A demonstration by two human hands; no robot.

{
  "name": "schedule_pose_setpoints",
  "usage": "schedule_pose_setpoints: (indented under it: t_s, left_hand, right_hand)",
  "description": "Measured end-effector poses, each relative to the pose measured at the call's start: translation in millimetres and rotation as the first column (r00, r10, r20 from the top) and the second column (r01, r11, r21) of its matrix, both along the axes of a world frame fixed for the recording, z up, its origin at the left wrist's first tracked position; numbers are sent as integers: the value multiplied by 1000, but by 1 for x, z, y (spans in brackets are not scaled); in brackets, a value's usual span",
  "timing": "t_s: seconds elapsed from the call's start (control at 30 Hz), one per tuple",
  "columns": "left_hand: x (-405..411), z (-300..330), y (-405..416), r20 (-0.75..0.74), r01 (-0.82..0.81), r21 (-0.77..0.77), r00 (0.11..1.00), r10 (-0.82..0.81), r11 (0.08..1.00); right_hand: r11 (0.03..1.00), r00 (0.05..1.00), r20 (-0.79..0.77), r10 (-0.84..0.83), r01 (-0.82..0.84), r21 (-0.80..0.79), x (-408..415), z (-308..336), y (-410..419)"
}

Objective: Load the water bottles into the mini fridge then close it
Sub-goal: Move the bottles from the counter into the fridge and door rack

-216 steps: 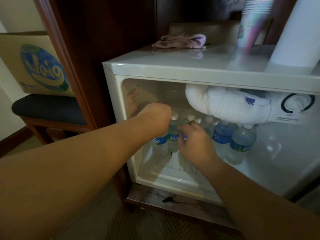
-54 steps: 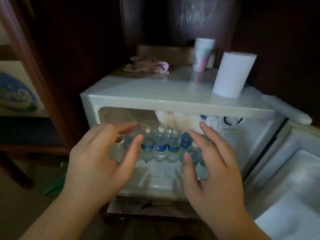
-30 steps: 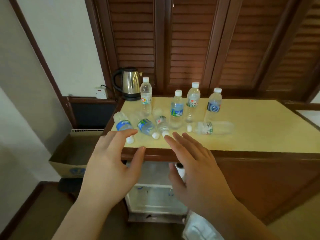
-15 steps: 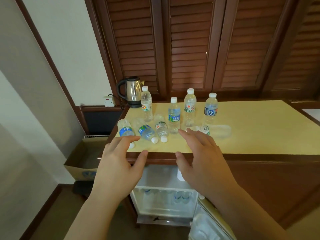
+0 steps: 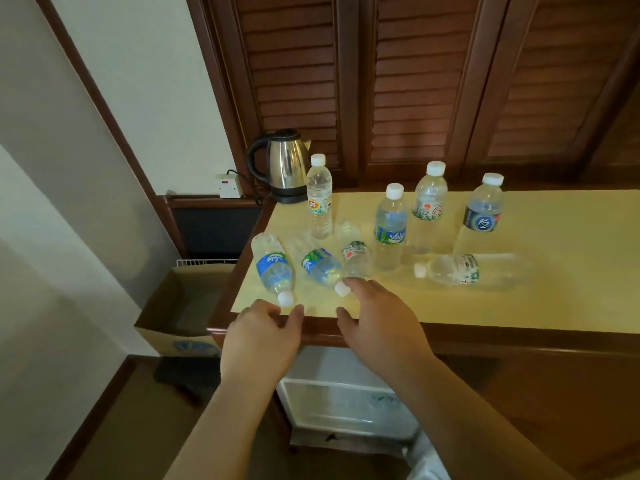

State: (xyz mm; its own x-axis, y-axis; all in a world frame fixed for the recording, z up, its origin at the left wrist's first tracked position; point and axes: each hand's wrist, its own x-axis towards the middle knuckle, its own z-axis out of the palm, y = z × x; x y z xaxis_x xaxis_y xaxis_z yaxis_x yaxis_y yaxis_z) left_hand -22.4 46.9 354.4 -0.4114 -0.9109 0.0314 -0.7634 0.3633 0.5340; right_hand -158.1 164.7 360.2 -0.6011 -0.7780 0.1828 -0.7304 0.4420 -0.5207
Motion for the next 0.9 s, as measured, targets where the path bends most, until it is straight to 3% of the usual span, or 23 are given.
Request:
schedule_pose_setpoints:
  t_s: [0.13, 0.3, 0.5, 0.6, 0.7, 0.8, 0.9]
  left_hand:
    - [-34, -34, -53, 125, -48, 87, 991, 37, 995]
    - [-56, -44, -91, 162, -46, 165, 987, 19, 985]
    - [-59, -46, -93, 38, -14, 270, 999, 4, 963]
    - [-43, -46, -84, -7, -36, 261, 999, 39, 965]
    - [-7, -37, -61, -105, -92, 241, 987, 120, 966]
    - [39, -26, -23, -197, -84, 58, 976, 94, 995]
    - [83, -16, 24, -240, -83, -93, 969, 58, 992]
  right_hand:
    - [991, 994, -11, -108, 109, 73, -10, -18, -62]
    - [944, 963, -17, -269, 267, 195, -16, -39, -112]
    - [899, 928, -83, -362, 371, 232, -18, -55, -127]
    - [924, 933, -149, -329, 350, 155, -2, -54, -105]
    - [960, 953, -122, -279, 273, -60, 23, -58, -62]
    - [915, 964, -111, -243, 189, -357, 49, -65, -11]
    - [846, 967, -91, -238, 160, -508, 80, -67, 44]
